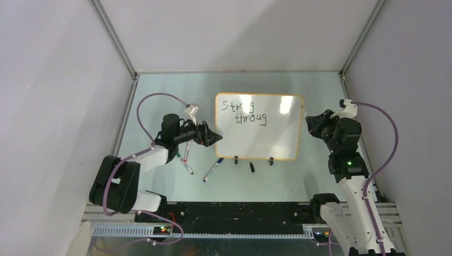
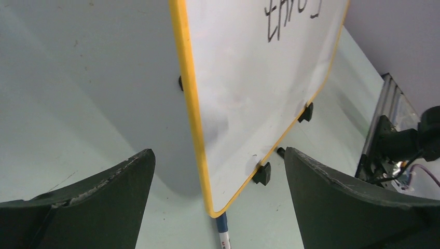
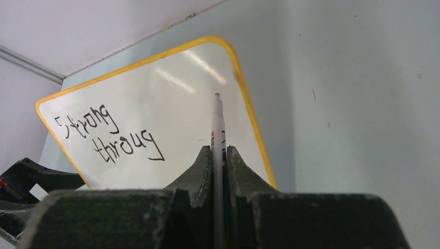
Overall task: Write a sentence on the whiteboard
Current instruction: Pick up the whiteboard from the whiteboard stand.
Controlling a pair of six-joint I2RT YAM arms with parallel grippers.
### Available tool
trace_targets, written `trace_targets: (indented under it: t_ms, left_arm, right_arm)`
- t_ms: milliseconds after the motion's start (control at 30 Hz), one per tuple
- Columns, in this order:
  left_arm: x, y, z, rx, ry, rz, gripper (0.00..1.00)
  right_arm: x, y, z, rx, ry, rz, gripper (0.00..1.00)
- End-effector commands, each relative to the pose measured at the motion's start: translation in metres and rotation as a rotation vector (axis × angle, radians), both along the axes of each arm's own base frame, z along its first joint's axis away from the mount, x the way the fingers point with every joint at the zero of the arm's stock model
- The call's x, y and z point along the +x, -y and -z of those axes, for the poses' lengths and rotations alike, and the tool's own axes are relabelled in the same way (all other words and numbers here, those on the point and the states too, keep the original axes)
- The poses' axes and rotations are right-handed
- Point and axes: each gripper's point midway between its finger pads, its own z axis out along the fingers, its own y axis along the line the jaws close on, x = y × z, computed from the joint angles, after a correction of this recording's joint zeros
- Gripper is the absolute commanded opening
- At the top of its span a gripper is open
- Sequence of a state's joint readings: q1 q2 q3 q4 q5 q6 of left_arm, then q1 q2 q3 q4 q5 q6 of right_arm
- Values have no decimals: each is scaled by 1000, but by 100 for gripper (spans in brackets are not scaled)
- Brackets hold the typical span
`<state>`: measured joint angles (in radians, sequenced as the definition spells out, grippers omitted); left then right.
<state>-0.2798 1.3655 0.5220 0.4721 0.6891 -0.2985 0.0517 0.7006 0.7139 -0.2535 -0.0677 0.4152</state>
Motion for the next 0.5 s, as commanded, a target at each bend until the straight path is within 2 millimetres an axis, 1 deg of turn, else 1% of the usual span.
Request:
trace_targets:
  t_ms: [0, 33, 100, 133, 200, 233, 267, 300, 467]
  left_arm:
    - [0, 11, -22, -97, 41, 75, 99]
    - [0, 14, -30, -130, 52, 84, 99]
    - [-1, 16, -29, -154, 37, 81, 99]
    - [1, 16, -26, -151, 24, 79, 99]
    - [-1, 18, -18, -142, -11, 111, 99]
    - [-6, 21, -17, -147, -20, 152, 100]
    - [-5, 23, -15, -153, -22, 172, 99]
    - [-9, 25, -16, -172, -36, 207, 99]
    - [-8, 28, -11, -251, -95, 244, 99]
  right_arm:
    - [1, 2, -18, -1, 78, 12, 0]
    - [0, 2, -18, -1, 80, 13, 0]
    - [-1, 3, -18, -3, 80, 17, 0]
    - [-1, 3, -18, -4, 80, 20, 0]
    - [-2, 4, -19, -6, 82, 23, 0]
    - [-3, 4, -19, -6, 83, 23, 0]
    - [-3, 3, -19, -5, 84, 21, 0]
    - [-3, 3, -19, -4, 85, 20, 0]
    - [-3, 2, -17, -1, 82, 14, 0]
